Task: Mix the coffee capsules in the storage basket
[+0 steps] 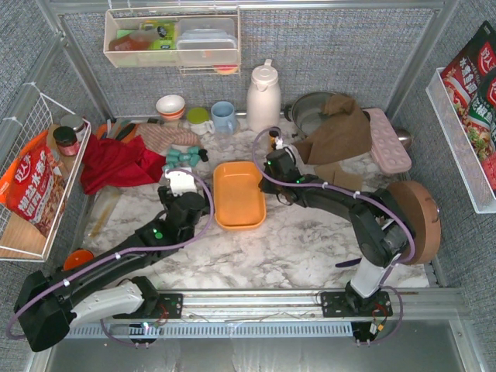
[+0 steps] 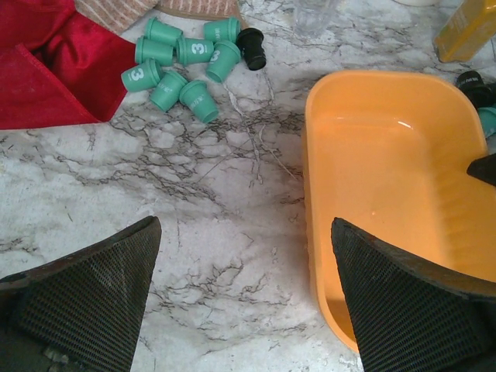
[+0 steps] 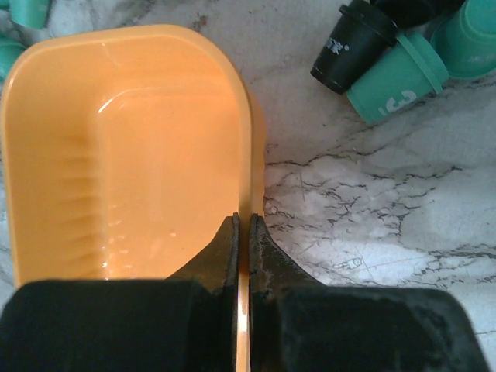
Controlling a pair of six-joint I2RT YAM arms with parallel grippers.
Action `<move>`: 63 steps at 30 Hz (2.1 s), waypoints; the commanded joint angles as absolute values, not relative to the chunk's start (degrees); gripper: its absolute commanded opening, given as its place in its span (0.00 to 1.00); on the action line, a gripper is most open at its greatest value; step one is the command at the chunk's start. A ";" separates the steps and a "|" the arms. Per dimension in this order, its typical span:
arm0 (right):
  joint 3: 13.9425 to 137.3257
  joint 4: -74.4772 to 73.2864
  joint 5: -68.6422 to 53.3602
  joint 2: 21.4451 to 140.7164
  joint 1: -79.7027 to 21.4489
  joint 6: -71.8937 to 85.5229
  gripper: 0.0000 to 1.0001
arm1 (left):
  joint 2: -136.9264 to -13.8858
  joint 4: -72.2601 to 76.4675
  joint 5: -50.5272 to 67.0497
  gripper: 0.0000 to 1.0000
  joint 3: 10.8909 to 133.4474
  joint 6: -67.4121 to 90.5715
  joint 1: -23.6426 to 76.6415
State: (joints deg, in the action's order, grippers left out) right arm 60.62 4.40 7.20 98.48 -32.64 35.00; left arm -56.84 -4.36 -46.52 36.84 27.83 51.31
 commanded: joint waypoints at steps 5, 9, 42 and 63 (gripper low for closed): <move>61.94 1.18 5.67 98.46 -32.78 34.77 0.27 | -57.09 -2.72 -46.45 0.99 36.96 27.59 50.82; 63.02 -0.47 5.02 97.69 -32.76 33.84 0.48 | -56.87 -3.19 -46.69 0.99 37.62 26.76 50.78; 73.26 -0.90 6.72 106.12 -17.66 13.95 0.51 | -54.43 12.50 -39.00 0.99 40.53 -3.70 50.42; 79.36 -3.31 5.36 115.56 -17.34 16.25 0.46 | -55.55 11.34 -35.08 0.99 40.79 -1.50 50.36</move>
